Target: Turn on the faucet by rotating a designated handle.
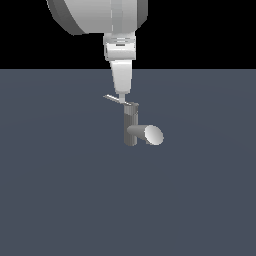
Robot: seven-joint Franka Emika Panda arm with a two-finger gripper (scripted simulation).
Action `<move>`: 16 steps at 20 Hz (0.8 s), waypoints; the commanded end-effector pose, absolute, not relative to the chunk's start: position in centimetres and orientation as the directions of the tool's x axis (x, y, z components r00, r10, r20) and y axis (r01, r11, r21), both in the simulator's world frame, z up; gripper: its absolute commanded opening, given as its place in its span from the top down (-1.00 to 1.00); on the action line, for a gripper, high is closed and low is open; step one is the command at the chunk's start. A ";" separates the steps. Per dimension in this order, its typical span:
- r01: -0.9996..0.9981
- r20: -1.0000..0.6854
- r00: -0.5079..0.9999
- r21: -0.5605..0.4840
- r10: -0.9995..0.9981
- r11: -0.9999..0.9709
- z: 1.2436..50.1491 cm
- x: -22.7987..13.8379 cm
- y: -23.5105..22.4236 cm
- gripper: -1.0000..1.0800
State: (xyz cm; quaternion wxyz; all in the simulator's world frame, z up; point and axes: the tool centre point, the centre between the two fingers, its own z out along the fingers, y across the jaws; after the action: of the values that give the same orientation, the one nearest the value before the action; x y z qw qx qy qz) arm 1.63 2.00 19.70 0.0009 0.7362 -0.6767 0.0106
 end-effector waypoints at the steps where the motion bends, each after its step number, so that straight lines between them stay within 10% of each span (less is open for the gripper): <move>1: -0.994 0.011 0.106 -0.016 -0.994 -0.106 19.2 2.7 3.6 1.00; 16: -0.989 0.001 0.150 -0.002 -0.989 -0.150 18.3 6.3 7.4 1.00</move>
State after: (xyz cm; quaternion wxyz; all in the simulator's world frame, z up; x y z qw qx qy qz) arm 7.34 4.06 21.41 -0.0136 0.7428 -0.6689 0.0254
